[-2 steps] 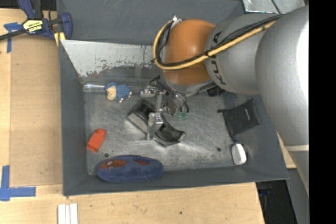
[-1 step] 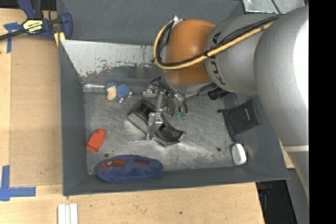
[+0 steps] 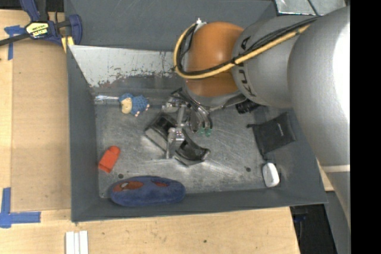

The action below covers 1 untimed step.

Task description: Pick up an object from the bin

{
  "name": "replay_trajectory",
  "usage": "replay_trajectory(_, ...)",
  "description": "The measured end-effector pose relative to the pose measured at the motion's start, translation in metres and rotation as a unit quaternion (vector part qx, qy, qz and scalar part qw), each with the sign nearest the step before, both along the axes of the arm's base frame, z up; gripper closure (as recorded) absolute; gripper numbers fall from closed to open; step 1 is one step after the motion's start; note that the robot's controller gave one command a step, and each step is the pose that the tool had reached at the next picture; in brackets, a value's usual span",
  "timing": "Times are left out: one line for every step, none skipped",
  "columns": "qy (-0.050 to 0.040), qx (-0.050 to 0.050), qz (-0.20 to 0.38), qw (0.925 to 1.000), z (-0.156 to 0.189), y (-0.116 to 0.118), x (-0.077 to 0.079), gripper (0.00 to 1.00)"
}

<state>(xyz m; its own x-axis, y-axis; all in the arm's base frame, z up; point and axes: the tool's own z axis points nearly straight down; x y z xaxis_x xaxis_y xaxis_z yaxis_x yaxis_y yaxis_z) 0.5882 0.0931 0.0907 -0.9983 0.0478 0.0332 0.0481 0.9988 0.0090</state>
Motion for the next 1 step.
replay_trajectory(-0.0181,-0.005,0.001,0.9998,0.0666,-0.0002,0.0008,1.0)
